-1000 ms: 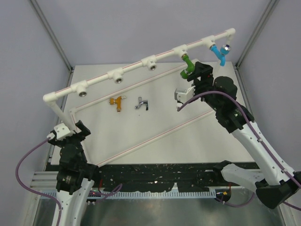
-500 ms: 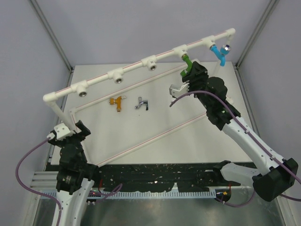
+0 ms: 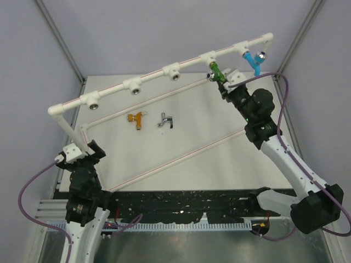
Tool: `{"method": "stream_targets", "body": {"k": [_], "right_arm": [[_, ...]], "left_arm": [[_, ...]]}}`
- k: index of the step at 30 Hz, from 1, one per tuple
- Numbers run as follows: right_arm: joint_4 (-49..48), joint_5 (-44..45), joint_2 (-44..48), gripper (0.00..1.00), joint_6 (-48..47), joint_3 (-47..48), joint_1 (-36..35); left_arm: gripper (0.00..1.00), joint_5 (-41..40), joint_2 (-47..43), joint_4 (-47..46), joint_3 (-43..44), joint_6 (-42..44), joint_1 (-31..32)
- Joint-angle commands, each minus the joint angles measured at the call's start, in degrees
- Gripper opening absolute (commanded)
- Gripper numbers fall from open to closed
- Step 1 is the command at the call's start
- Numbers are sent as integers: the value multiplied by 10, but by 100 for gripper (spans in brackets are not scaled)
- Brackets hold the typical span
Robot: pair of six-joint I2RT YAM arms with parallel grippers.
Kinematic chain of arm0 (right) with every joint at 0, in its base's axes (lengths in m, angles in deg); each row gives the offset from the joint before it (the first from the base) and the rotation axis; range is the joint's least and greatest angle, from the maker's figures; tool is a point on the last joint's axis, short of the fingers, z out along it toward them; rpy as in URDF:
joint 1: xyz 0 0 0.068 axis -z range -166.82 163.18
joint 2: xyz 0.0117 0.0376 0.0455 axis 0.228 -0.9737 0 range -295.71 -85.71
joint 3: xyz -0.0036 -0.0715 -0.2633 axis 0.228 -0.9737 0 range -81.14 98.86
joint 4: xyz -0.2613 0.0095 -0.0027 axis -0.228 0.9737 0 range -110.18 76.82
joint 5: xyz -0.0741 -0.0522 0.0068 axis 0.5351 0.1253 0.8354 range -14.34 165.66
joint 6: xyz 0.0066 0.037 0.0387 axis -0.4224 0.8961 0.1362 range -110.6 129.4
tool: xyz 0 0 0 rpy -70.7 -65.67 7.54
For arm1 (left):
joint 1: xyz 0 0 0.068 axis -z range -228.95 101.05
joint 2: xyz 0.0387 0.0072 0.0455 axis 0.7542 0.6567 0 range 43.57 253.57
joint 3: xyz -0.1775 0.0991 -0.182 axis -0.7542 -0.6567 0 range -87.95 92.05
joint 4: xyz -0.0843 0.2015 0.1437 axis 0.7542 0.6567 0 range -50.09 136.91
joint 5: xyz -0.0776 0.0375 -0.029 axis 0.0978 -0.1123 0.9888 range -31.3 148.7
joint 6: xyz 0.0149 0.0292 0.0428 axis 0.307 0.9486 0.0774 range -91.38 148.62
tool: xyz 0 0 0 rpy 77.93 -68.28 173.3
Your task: Install the water faucets
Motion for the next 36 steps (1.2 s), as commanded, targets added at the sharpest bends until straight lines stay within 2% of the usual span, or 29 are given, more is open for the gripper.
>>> {"method": "stream_targets", "body": {"k": [1,2,4,8,11,13,16,17,21,23,26,28,29,32,33,36], "right_arm": [[-290,-27,-12,8,613,-53,27],[-318,-21,-15,8,659,-74,33],[-388,-1,-25,5,824,-99,34],[-454,47,-52,5,1010,-125,34],[-477,84,-62,5,1081,-137,34],[-472,96,-53,7,1088,-144,34],[-416,105,-18,35,1005,-142,36],[-409,100,-12,47,984,-138,38],[-352,108,35,72,870,-143,45],[-325,114,58,77,825,-152,52],[-287,104,103,79,741,-160,62],[-242,90,128,79,649,-149,63],[-227,75,140,79,575,-134,65],[-157,-4,160,81,429,-99,63],[-137,-32,163,82,347,-78,63],[-26,-62,157,86,217,-9,63]], "left_arm": [[100,-8,-100,-20,-1,2,2],[100,-8,-100,-20,-1,2,2],[100,-8,-100,-20,-1,2,2],[100,-8,-100,-19,-1,2,2],[100,-7,-100,-19,-1,2,2],[100,-8,-100,-19,-2,2,2],[100,-8,-100,-19,-1,2,2],[100,-7,-100,-19,-1,2,2],[100,-8,-99,-19,-1,2,2],[100,-8,-99,-18,0,2,2],[100,-8,-100,-17,0,1,2],[100,-7,-100,-16,0,1,2],[100,-6,-100,-16,0,0,2],[99,-5,-100,-15,0,0,2],[100,-5,-100,-16,0,1,2],[100,-4,-99,-16,1,0,2]]}}
